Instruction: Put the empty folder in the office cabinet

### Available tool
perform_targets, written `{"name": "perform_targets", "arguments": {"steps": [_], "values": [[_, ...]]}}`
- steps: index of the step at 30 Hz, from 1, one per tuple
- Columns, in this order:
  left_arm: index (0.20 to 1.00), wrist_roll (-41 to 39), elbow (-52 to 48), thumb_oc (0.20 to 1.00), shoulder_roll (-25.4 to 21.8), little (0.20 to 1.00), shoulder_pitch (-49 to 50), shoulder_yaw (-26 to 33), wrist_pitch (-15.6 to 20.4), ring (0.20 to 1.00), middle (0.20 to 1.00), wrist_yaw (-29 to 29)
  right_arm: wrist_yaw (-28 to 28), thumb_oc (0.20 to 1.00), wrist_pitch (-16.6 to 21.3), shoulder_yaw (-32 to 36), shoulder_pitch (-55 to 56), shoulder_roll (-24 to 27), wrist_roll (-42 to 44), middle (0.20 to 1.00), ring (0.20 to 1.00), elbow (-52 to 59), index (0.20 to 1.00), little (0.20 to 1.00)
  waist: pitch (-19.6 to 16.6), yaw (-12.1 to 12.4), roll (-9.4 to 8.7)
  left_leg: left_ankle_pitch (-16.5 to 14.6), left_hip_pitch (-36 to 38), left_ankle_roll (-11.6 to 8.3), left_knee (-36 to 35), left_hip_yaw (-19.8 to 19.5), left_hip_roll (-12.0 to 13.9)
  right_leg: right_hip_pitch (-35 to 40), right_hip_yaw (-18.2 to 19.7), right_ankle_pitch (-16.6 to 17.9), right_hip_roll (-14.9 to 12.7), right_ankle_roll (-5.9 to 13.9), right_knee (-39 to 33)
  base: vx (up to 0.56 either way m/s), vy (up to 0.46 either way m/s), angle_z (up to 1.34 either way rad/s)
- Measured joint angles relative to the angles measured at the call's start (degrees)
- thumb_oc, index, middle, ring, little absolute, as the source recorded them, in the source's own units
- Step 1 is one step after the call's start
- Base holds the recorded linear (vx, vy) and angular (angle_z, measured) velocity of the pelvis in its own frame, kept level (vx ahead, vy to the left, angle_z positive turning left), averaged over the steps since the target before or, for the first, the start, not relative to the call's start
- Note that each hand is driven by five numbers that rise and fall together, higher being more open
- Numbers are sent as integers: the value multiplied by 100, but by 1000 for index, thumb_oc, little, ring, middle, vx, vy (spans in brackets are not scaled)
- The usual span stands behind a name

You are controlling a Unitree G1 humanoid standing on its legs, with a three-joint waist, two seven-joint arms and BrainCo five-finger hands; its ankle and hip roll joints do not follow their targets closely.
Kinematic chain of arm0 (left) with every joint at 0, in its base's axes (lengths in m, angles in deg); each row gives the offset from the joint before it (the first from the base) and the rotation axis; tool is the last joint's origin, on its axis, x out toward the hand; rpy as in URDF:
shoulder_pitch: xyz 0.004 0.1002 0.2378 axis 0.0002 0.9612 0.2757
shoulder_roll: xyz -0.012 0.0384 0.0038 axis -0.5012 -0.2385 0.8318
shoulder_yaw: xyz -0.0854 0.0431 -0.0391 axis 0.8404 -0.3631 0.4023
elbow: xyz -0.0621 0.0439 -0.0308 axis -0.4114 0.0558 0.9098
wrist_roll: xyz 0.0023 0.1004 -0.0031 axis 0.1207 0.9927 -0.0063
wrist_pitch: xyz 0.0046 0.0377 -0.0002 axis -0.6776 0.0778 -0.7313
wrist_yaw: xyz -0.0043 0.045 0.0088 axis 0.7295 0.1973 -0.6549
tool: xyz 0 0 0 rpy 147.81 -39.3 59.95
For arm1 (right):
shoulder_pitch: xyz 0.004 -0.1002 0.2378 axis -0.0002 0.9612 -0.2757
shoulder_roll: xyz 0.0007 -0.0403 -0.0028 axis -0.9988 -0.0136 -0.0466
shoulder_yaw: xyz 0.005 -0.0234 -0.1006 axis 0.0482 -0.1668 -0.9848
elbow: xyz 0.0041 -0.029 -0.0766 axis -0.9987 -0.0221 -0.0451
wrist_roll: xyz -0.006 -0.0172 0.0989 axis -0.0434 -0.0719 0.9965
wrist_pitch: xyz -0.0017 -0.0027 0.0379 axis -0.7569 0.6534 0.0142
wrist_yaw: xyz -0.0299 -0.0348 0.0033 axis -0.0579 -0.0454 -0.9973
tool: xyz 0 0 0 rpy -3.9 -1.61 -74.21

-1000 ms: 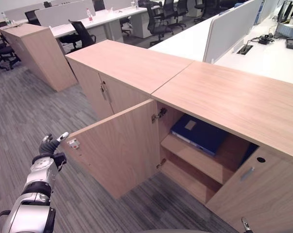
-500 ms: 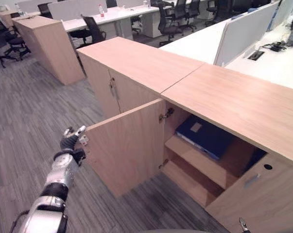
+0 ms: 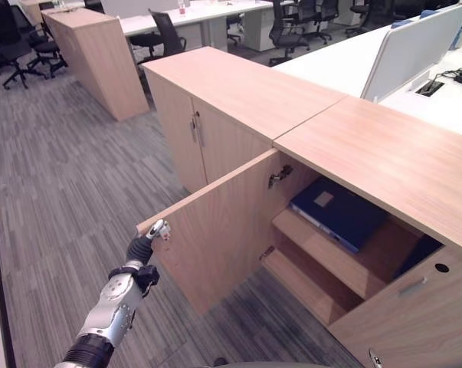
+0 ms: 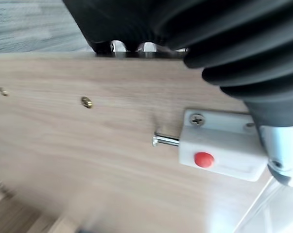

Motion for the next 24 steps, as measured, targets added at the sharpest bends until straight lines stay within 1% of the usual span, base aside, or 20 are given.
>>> {"name": "perform_targets", "arguments": {"steps": [1,2,3,6,8,11,12,17,19,20,21,22,23,24], "values": [[1000,-158,-166,1000,-287,1000,12,-216,-98,1000,1000,-80,-48,1000,15,8,15,-9,1,1000,1000,-34,1000,1000,37,8,-53,3,-9,-3,-1,0,1,-9,-2,-8,-5,11,11,18,-1,3],[1000,-279,-203,1000,-457,1000,23,-303,-131,1000,1000,-349,-103,1000,24,17,34,-16,0,1000,1000,-36,1000,1000,58,21,-60,3,-3,-3,-1,3,0,-9,6,-4,-8,15,14,0,0,0],[1000,-440,-201,1000,-523,1000,25,-366,-159,1000,1000,-681,-185,1000,18,16,85,-37,0,1000,1000,-104,1000,1000,64,57,-62,3,-2,-3,-1,8,-17,-13,23,0,-14,27,17,0,0,0],[1000,-690,-200,1000,-529,1000,25,-470,-215,1000,1000,-929,-320,1000,5,2,103,-140,-75,1000,1000,-384,1000,1000,66,68,-59,8,-7,-7,-1,15,-34,-15,38,-8,-35,40,30,-6,3,3],[1000,-806,-200,1000,-520,1000,25,-517,-213,1000,1000,-936,-363,1000,1,-13,106,-202,-182,1000,1000,-461,1000,1000,66,66,-59,7,-14,-6,-1,21,-37,-22,48,-10,-41,38,27,0,0,0],[1000,-865,-200,1000,-544,1000,6,-690,-187,1000,1000,-1103,-439,1000,0,-44,158,-292,-203,1000,1000,-483,1000,1000,65,50,-49,9,-38,-8,-1,53,-52,-52,124,-18,-69,28,12,0,0,0],[1000,-865,-205,1000,-531,1000,-3,-817,-169,1000,1000,-1235,-446,1000,7,-67,172,-294,-202,1000,1000,-483,1000,1000,64,48,-48,9,-38,-9,0,67,-75,-66,207,-19,-76,29,11,0,0,0],[1000,-862,-330,1000,-531,1000,-90,-1346,-161,1000,1000,-1553,-503,1000,7,-223,161,-304,-199,1000,1000,-483,1000,1000,61,27,-54,9,-52,-8,1,175,-119,-84,273,-26,-112,38,-22,-3,15,0],[1000,-862,-445,1000,-500,1000,-129,-1634,-183,1000,1000,-1748,-536,1000,10,-259,115,-310,-198,1000,1000,-485,1000,1000,54,-58,-66,8,-82,-8,11,181,-148,-93,320,-58,-119,77,-93,-19,43,-3],[1000,-861,-527,1000,-459,1000,-159,-1821,-209,1000,1000,-1892,-543,1000,23,-269,68,-333,-196,1000,1000,-475,1000,1000,44,-142,-82,8,-138,-7,34,181,-165,-147,346,-64,-134,87,-110,-19,57,-10],[1000,-863,-584,1000,-417,1000,-195,-1900,-247,1000,1000,-1984,-548,1000,18,-277,39,-334,-195,1000,1000,-473,1000,1000,43,-169,-84,7,-167,-6,0,203,-166,-190,361,-76,-140,102,-112,-11,43,-14],[1000,-867,-614,1000,-334,1000,-252,-2037,-289,1000,1000,-2007,-546,1000,12,-278,6,-347,-195,1000,1000,-481,1000,1000,29,-198,-59,7,-197,-6,-1,231,-159,-221,355,-101,-144,139,-130,-20,70,-20],[1000,-947,-616,1000,-94,1000,-296,-2189,-382,1000,1000,-2068,-546,1000,14,-285,-41,-392,-195,1000,1000,-473,1000,1000,32,-313,-126,6,-218,-4,-1,313,-170,-289,368,-116,-158,143,-93,-36,77,-20],[1000,-996,-615,1000,29,1000,-328,-2260,-428,1000,1000,-2067,-546,1000,15,-285,-60,-428,-195,1000,1000,-471,1000,1000,19,-371,-135,6,-214,-4,0,339,-173,-297,368,-117,-160,143,-96,-36,78,-18]]}}
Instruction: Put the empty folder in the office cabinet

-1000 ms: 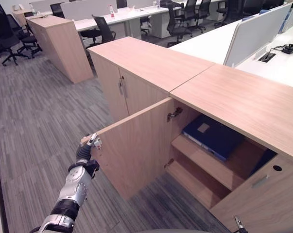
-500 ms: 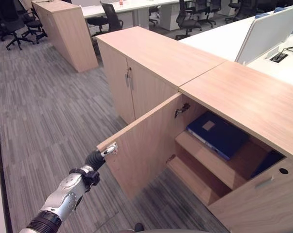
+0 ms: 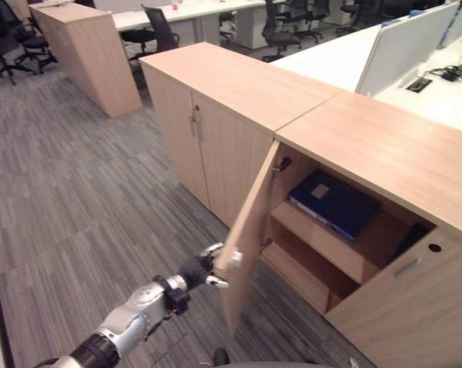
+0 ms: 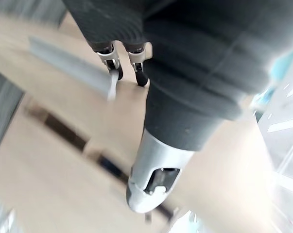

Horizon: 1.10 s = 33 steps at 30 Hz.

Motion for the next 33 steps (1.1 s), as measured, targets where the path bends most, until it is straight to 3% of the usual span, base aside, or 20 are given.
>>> {"name": "perform_targets", "arguments": {"steps": [2,7,10,11,14,15,16,17,18,20,22,24,25,26,28,30,31,33], "values": [[1000,-104,3,1000,380,1000,-114,-140,-61,1000,1000,-56,0,1000,-1,-49,-98,-90,-1,1000,1000,-5,1000,1000,-29,-170,-115,-21,-21,29,-2,36,8,-104,15,-18,-24,14,11,-33,109,-34],[1000,-271,-35,1000,885,1000,-614,-503,-79,1000,1000,-356,6,1000,4,-186,-77,-105,-5,1000,1000,20,1000,1000,-157,-471,-207,-53,33,81,1,302,88,-369,173,22,1,-9,255,-39,91,-40],[1000,-326,0,1000,1078,1000,-725,-506,-100,1000,1000,-398,0,1000,37,-384,21,-48,-9,1000,1000,118,1000,1000,-220,-664,-147,-56,49,91,44,318,120,-464,306,110,76,-64,225,-73,62,-36],[1000,-332,44,1000,1125,1000,-830,-502,-129,1000,1000,-425,-13,1000,37,-373,103,-68,-8,1000,1000,353,1000,1000,-217,-740,-142,-40,48,272,84,418,104,-538,526,559,119,-139,256,-85,45,-63],[1000,-339,62,1000,1145,1000,-1182,-500,-170,1000,1000,-419,-11,1000,38,-375,-121,7,-4,1000,1000,488,1000,1000,-28,-903,15,-61,44,346,87,743,185,-796,635,1034,296,-182,196,-124,103,-80],[1000,-336,75,1000,1128,1000,-1391,-497,-172,1000,1000,-404,-22,1000,53,-387,-226,15,-2,1000,1000,533,1000,1000,183,-979,82,-161,56,403,167,926,282,-808,649,1554,437,-189,-25,-142,89,-91],[1000,-334,70,1000,1050,1000,-1524,-485,-168,1000,1000,-388,-35,1000,72,-398,-306,13,-2,1000,1000,543,1000,1000,274,-926,181,-171,55,454,193,1136,451,-878,626,1858,557,-518,-129,-101,46,-90],[1000,-332,94,1000,1097,1000,-1577,-468,-168,1000,1000,-378,-35,1000,58,-396,-371,11,-2,1000,1000,526,1000,1000,369,-947,187,-260,107,516,182,1175,492,-899,599,1833,529,-521,-65,-100,0,-66],[1000,-316,204,1000,1150,1000,-1566,-398,-152,1000,1000,-319,-47,1000,38,-384,-290,56,-1,1000,1000,442,1000,1000,432,-979,342,-199,122,569,107,1404,621,-1093,257,1052,503,-451,959,-54,-49,-49],[1000,-237,257,1000,1100,1000,-1462,-353,-113,1000,1000,-231,-14,1000,17,-374,-266,90,-2,1000,1000,301,1000,1000,479,-814,449,-153,259,488,60,1724,759,-1194,75,193,486,-493,2082,-47,-111,-82],[1000,396,329,1000,772,1000,-1249,-152,59,1000,1000,33,0,1000,38,-379,-304,43,18,1000,1000,283,1000,1000,396,-597,313,-191,276,409,64,2119,711,-1020,-71,-293,302,-296,2287,29,-229,-113],[1000,1389,859,1000,664,1000,-1225,-33,132,1000,1000,279,49,1000,56,-383,-333,-10,58,1000,1000,287,1000,1000,323,-528,184,-205,275,356,124,2231,609,-312,-99,-252,413,-183,1034,64,-258,-63],[1000,1680,1174,1000,766,1000,-1059,184,214,1000,1000,321,82,1000,56,-385,-346,-19,87,1000,1000,312,1000,1000,298,-565,142,-189,289,311,134,2253,583,-74,-28,-239,536,-200,592,28,-320,-32],[1000,2025,1667,1000,925,1000,-823,579,251,1000,1000,459,132,1000,98,-384,-383,-12,225,1000,1000,312,1000,1000,272,-584,127,-160,316,261,171,2289,606,170,3,-88,696,-361,85,8,-236,-22],[1000,2625,2559,1000,1292,1000,-340,1208,281,1000,1000,672,197,1000,187,-384,-422,13,318,1000,1000,334,1000,1000,181,-580,183,-94,364,140,187,2273,777,235,148,7,926,-496,-156,21,-221,-43],[1000,3136,3500,1000,1494,1000,-99,1440,237,1000,1000,829,240,1000,261,-388,-409,54,345,1000,1000,386,1000,1000,125,-560,214,-55,417,28,188,2107,943,284,201,-50,1073,-610,-155,30,-206,-27],[1000,3533,4222,1000,1554,1000,-15,1438,289,1000,1000,918,252,1000,270,-378,-406,112,465,1000,1000,386,1000,1000,79,-561,224,11,402,-80,183,2048,1054,260,197,-112,1214,-657,-157,34,-197,-6],[1000,3952,5983,1000,1876,1000,-197,2016,306,1000,1000,1191,265,1000,275,-377,-414,182,497,1000,1000,311,1000,1000,-41,-621,158,51,403,-146,194,2078,1175,240,235,-157,1318,-720,-189,41,-207,-9]]}}
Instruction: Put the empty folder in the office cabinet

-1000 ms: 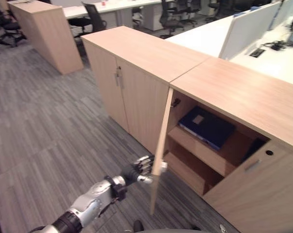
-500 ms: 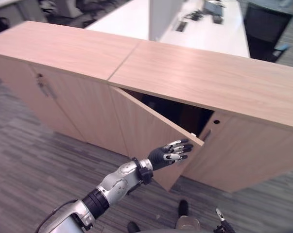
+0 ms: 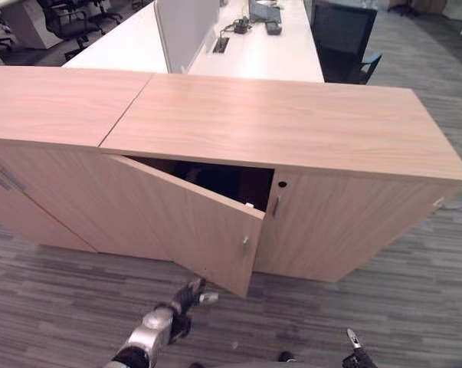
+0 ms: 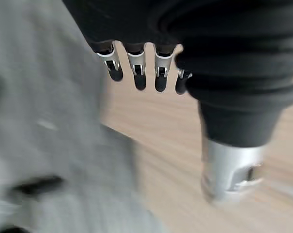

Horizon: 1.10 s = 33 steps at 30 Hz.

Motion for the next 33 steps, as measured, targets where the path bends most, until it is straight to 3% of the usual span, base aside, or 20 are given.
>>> {"name": "perform_targets", "arguments": {"steps": [6,10,13,15,16,18,19,20,21,22,23,25,28,29,33], "values": [[1000,369,838,1000,-93,1000,497,699,-56,1000,1000,380,18,1000,36,2,112,115,2,1000,1000,-36,1000,1000,-231,-19,-156,61,84,-94,95,155,269,-20,228,-104,252,-151,-2,36,-198,-21],[1000,477,782,1000,-185,1000,494,760,-23,1000,1000,430,16,1000,35,-4,117,163,2,1000,1000,-30,1000,1000,-288,-28,-51,56,88,-102,293,254,488,-1,310,-159,402,-209,2,16,-175,-17],[1000,474,739,1000,-200,1000,407,760,-19,1000,1000,505,17,1000,50,-18,99,210,2,1000,1000,4,1000,1000,-250,-26,28,44,75,-123,727,247,821,72,426,-230,607,-387,9,15,-274,-26],[1000,474,527,1000,-168,1000,348,674,-13,1000,1000,529,40,1000,112,-43,83,203,1,1000,1000,16,1000,1000,-170,31,-1,128,64,-256,1163,243,1114,73,572,-325,695,-559,141,-14,-140,-37],[1000,470,411,1000,-132,1000,316,626,-19,1000,1000,610,70,1000,153,-108,70,214,1,1000,1000,38,1000,1000,-143,32,31,223,46,-397,1344,149,1253,69,652,-357,762,-610,169,-61,-61,-48],[1000,452,72,1000,-50,1000,152,628,55,1000,1000,704,132,1000,235,-266,67,228,-1,1000,1000,118,1000,1000,-9,87,-15,384,-55,-459,1591,-280,1353,59,734,-355,815,-739,186,-133,42,-35],[1000,431,-45,1000,-15,1000,35,583,74,1000,1000,768,149,1000,266,-298,75,233,-6,1000,1000,144,1000,1000,30,75,-21,298,-243,-469,1753,-670,1281,19,840,-281,833,-864,206,-79,68,-25],[1000,342,-318,1000,18,1000,-71,418,90,1000,1000,858,188,1000,284,-443,63,256,-12,1000,1000,149,1000,1000,54,100,-23,10,-485,-555,1823,-1455,1010,-89,918,-197,808,-898,214,17,55,-37],[1000,274,-572,1000,28,1000,-105,378,168,1000,1000,891,192,1000,269,-530,7,279,-21,1000,1000,155,1000,1000,74,216,-29,-103,-543,-537,1670,-1875,764,-207,1053,-199,770,-918,206,-38,76,-64],[1000,225,-727,1000,57,1000,-332,405,222,1000,1000,954,198,1000,270,-555,-88,227,-27,1000,1000,191,1000,1000,208,233,-46,-200,-613,-441,1559,-2154,461,-175,1234,0,810,-970,62,-37,79,-73],[1000,231,-786,1000,50,1000,-424,367,218,1000,1000,1011,213,1000,265,-622,-115,197,-52,1000,1000,192,1000,1000,262,271,-76,-298,-586,-403,1381,-2574,239,-160,1325,48,803,-1037,37,-11,118,-78],[1000,244,-833,1000,13,1000,-657,311,253,1000,1000,1113,236,1000,261,-645,-181,175,-69,1000,1000,203,1000,1000,389,238,-58,-329,-532,-327,1076,-3024,-152,-97,1531,21,857,-1029,-2,72,107,-65],[1000,356,-953,1000,-37,1000,-816,253,256,1000,1000,1191,304,1000,258,-646,-76,202,-196,1000,1000,194,1000,1000,363,139,45,-287,-475,-245,774,-3184,-241,-13,1558,-2,978,-980,-3,63,106,-23],[1000,384,-1009,1000,-59,1000,-886,248,242,1000,1000,1246,320,1000,259,-648,-83,212,-239,1000,1000,199,1000,1000,376,102,113,-210,-386,-126,637,-3196,-231,14,1623,-15,1029,-959,-2,39,141,-28],[1000,970,-1450,1000,-402,1000,-1046,-25,184,1000,1000,1491,366,1000,259,-653,-45,166,-240,1000,1000,244,1000,1000,337,77,165,-49,-165,52,175,-3005,-386,-45,1677,15,897,-768,1,23,109,-26]]}}
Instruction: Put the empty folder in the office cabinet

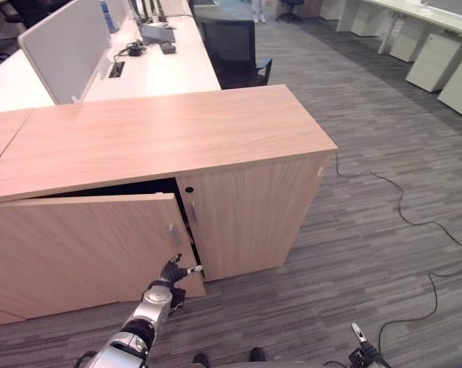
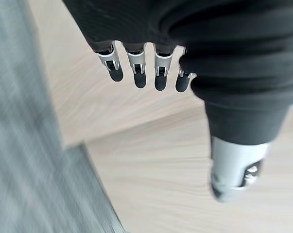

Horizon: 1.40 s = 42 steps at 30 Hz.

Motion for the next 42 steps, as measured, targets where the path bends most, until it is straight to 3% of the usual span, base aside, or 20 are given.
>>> {"name": "perform_targets", "arguments": {"steps": [1,5,13,21,32,34,38,42], "values": [[1000,250,-30,1000,-226,1000,-156,-178,-60,1000,1000,103,21,1000,-7,5,71,2,0,1000,1000,1,1000,1000,-40,-40,100,109,189,59,-310,72,-80,1,75,7,-59,108,0,27,81,-14],[1000,530,57,1000,-609,1000,-426,-184,-158,1000,1000,139,22,1000,-39,-4,62,3,0,1000,1000,8,1000,1000,-99,-74,211,67,320,125,-312,178,-171,99,148,5,-154,210,-2,27,73,-13],[1000,730,1011,1000,-1348,1000,-1050,-175,-281,1000,1000,236,26,1000,-38,8,-139,131,4,1000,1000,-16,1000,1000,-382,-34,179,-5,425,89,-336,311,-131,146,279,-41,-117,273,-2,9,33,-8],[1000,733,977,1000,-1819,1000,-1215,-211,-295,1000,1000,261,53,1000,-43,20,-51,188,9,1000,1000,-55,1000,1000,-522,68,67,-3,325,48,-368,312,-124,43,278,-30,-123,284,0,-9,17,0],[1000,632,810,1000,-1670,1000,-1197,-256,-289,1000,1000,431,58,1000,-38,-7,39,28,8,1000,1000,-32,1000,1000,-511,172,31,23,281,38,-368,314,-149,2,275,-17,-150,303,-1,-6,8,0],[1000,338,583,1000,-1487,1000,-1014,128,-249,1000,1000,413,58,1000,-41,-7,68,27,7,1000,1000,-28,1000,1000,-514,199,41,18,290,45,-367,315,-157,12,275,-18,-158,303,-2,8,19,0],[1000,-1600,-63,1000,-871,1000,-58,1040,-28,1000,1000,-280,-13,1000,-128,48,54,23,-49,1000,1000,-16,1000,1000,-503,186,51,1,330,86,-368,379,-166,20,299,1,-166,336,-1,8,20,-9],[1000,-2348,75,1000,-394,1000,363,1167,4,1000,1000,-577,-14,1000,-168,209,108,36,-51,1000,1000,-38,1000,1000,-495,178,41,-5,361,101,-356,438,-164,25,346,-5,-163,329,-2,12,12,-7]]}}
